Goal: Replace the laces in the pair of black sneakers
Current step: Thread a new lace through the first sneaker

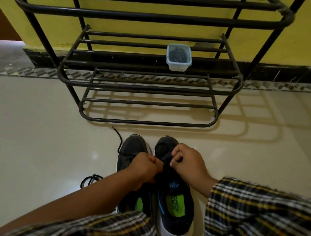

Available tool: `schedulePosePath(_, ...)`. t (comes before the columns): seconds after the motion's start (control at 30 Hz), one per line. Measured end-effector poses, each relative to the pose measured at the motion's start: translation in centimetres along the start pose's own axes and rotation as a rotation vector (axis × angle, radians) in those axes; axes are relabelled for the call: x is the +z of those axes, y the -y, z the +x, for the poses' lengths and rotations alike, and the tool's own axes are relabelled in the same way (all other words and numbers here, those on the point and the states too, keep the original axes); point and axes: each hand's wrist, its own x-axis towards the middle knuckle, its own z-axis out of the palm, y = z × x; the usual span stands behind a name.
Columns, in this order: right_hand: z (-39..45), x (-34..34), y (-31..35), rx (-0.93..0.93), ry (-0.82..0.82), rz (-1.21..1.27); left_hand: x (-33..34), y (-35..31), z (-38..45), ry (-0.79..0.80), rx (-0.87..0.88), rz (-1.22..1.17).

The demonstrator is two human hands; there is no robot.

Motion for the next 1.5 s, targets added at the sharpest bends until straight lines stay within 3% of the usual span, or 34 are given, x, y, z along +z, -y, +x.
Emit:
schedulePosePath(0.3,0.0,-0.3,0.2,0.034,0.120,0.046,-0.1,-0.1,-0.1,-0.016,0.002,0.035)
schedulePosePath(1.1,0.2,0.5,0.3,0.144,0.046,0.104,0.2,0.1,0.1,-0.044,0.011,0.006)
schedulePosePath(1.37,-0.7,0.0,-0.2,0.056,0.138,0.129,1.0,-0.1,0.8,-0.103,0.111,0.275)
schedulePosePath(1.5,-1.6,-1.3,-0.5,-0.165,0.118,-0.104,0.9,-0.1,1.0,-0.117,0.132,0.347)
